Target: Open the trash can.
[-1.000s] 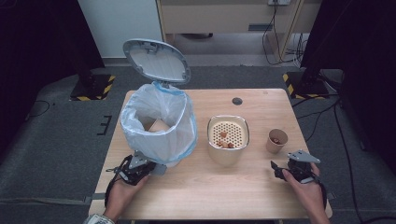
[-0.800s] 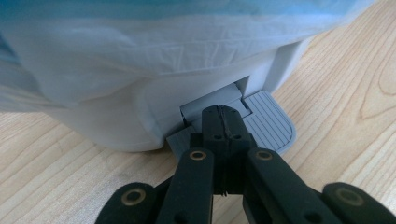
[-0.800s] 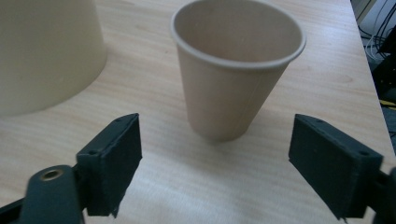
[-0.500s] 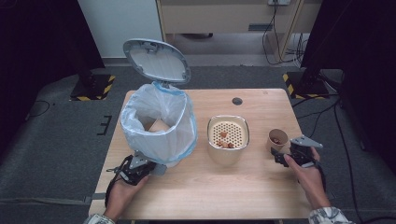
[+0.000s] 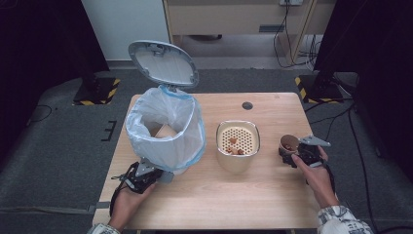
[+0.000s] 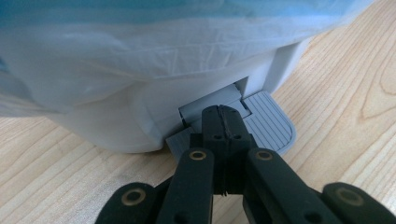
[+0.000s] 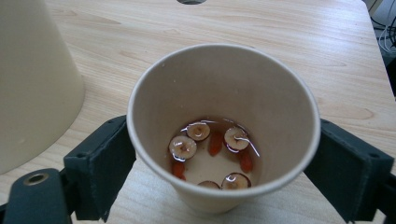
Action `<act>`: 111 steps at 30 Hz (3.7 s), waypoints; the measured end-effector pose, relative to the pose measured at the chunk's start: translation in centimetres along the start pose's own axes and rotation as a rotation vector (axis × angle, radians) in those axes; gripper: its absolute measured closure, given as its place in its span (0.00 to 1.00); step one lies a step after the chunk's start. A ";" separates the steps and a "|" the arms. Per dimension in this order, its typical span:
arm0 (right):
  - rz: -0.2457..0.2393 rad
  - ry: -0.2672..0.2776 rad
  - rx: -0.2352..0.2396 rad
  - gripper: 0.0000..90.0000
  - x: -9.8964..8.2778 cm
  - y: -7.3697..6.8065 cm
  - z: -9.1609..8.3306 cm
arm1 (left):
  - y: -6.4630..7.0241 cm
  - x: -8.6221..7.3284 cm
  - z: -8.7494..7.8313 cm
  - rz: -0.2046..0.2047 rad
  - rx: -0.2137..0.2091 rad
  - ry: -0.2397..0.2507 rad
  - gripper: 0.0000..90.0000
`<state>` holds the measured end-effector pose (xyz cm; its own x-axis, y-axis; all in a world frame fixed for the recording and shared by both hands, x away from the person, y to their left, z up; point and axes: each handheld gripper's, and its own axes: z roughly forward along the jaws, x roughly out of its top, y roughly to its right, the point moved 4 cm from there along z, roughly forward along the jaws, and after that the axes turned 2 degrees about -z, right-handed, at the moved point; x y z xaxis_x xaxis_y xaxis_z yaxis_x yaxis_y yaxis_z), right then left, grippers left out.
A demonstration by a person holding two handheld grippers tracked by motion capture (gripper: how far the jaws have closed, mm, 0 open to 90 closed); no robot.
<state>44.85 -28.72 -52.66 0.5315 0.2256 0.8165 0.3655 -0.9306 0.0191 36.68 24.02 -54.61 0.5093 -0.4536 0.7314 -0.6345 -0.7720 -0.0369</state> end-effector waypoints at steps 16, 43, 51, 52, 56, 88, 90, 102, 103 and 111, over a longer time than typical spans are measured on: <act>-0.010 -0.006 -0.017 0.22 0.4 0.0 0.6 | 0.0 0.0 0.0 -0.004 -0.001 0.001 1.00; 0.011 0.005 -0.014 0.25 0.3 -0.1 1.0 | 0.0 0.0 0.0 -0.006 -0.002 0.002 1.00; 0.002 0.014 -0.001 0.28 0.3 0.0 1.0 | 0.0 0.0 0.0 -0.008 -0.003 0.003 1.00; 0.001 0.014 0.001 0.28 0.3 0.0 0.9 | 0.0 0.0 0.0 -0.007 -0.003 0.003 1.00; -0.012 0.025 0.002 0.30 0.4 0.0 1.0 | 0.0 0.0 0.0 -0.008 -0.003 0.003 1.00; -0.091 0.101 0.013 0.33 4.0 0.8 -0.6 | 0.0 0.0 0.0 -0.011 -0.005 0.003 1.00; -0.096 0.108 0.012 0.34 4.5 0.8 -0.6 | 0.0 0.0 0.0 -0.011 -0.005 0.003 1.00; -0.147 0.124 -0.004 0.34 7.0 1.0 -0.7 | 0.0 0.0 0.0 -0.011 -0.006 0.003 1.00; -0.147 0.123 -0.003 0.34 7.1 1.0 -0.7 | 0.0 0.0 0.0 -0.011 -0.006 0.003 1.00; -0.164 0.130 -0.002 0.34 8.4 0.9 -0.6 | 0.0 0.0 0.0 -0.011 -0.006 0.003 1.00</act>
<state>49.16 -27.89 -45.43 0.3621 0.3351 0.8698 0.4371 -0.8853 0.1591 36.69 24.05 -54.64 0.5146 -0.4433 0.7340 -0.6320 -0.7745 -0.0246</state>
